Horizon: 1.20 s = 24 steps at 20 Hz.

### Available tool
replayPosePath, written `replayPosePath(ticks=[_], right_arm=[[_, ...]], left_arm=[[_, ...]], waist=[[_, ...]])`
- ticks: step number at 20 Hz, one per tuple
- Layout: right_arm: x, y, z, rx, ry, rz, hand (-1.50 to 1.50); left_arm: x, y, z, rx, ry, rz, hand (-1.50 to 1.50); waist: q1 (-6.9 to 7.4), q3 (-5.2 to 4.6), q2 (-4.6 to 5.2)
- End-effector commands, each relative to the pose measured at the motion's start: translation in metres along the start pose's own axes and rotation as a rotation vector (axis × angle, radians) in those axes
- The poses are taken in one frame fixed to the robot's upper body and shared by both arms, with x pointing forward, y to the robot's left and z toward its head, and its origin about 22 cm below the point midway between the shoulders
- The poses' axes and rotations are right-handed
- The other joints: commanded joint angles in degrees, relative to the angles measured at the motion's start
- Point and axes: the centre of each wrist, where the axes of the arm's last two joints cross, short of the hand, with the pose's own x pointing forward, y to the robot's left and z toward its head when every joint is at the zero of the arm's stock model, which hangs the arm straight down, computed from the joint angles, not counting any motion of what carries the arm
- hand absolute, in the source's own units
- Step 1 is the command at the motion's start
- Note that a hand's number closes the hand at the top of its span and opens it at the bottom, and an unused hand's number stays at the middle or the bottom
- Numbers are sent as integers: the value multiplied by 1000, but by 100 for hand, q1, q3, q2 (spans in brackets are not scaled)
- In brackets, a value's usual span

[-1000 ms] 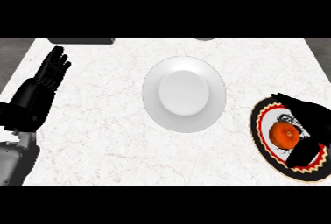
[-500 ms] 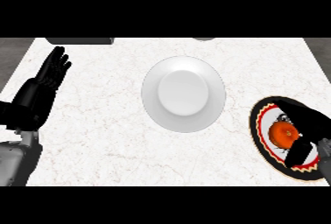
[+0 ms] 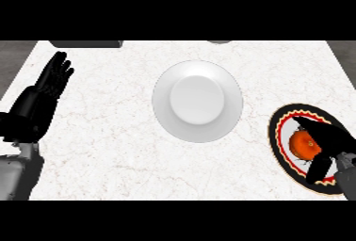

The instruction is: Pick the squash from the plate and place it in the plate

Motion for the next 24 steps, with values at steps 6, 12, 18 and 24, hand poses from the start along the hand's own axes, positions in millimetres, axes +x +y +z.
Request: replayPosePath(ticks=[6,12,18,24], right_arm=[[-2,24,-30,-32,-32,-12,150],[18,29,-31,-311,-93,50,150],[-69,69,12,-357,357,-160,150],[-59,51,75,-609,310,-163,150]], left_arm=[[7,8,-10,1,15,-8,0],[6,0,-9,-10,-5,-4,0],[1,12,7,46,7,-21,0],[-8,5,5,27,7,-9,0]], waist=[[13,4,8],[12,4,7],[-349,-9,-84],[-181,-10,-29]])
